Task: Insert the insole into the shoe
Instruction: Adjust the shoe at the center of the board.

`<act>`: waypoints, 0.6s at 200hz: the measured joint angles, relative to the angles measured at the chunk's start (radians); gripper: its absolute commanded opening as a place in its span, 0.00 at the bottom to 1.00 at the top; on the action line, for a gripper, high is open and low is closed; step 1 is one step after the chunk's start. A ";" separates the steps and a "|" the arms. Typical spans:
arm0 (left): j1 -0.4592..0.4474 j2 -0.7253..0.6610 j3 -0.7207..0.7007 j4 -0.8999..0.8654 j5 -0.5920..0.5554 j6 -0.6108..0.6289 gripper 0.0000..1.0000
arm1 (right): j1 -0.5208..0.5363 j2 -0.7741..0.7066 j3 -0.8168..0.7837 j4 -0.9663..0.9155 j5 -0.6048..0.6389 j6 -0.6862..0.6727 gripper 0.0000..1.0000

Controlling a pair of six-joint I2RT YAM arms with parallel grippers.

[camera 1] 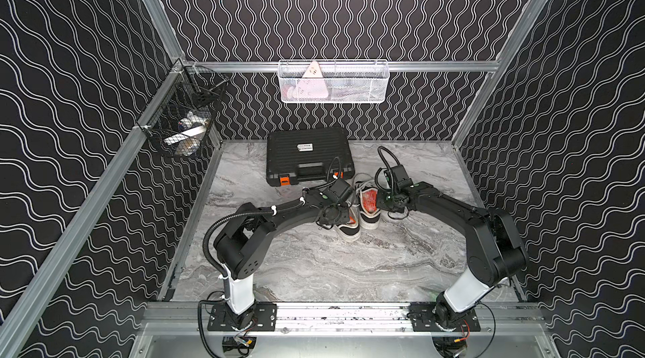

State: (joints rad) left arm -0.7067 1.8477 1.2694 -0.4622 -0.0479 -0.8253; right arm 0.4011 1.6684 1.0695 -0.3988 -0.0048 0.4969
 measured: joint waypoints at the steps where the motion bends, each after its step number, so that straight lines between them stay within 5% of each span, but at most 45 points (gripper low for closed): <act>1: 0.000 0.000 0.000 0.000 0.000 -0.001 0.19 | 0.000 -0.001 -0.001 0.000 0.000 0.000 0.18; 26: -0.002 0.016 0.006 -0.010 -0.014 -0.006 0.00 | 0.005 -0.046 -0.034 -0.008 -0.003 0.000 0.18; 120: -0.029 -0.058 -0.066 0.017 -0.018 0.235 0.00 | 0.014 -0.225 -0.190 -0.056 0.025 0.021 0.15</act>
State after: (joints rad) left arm -0.7353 1.7897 1.2037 -0.4454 -0.0662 -0.5903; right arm 0.4152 1.4437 0.8799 -0.4545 0.0204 0.5182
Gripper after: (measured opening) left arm 0.063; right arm 0.158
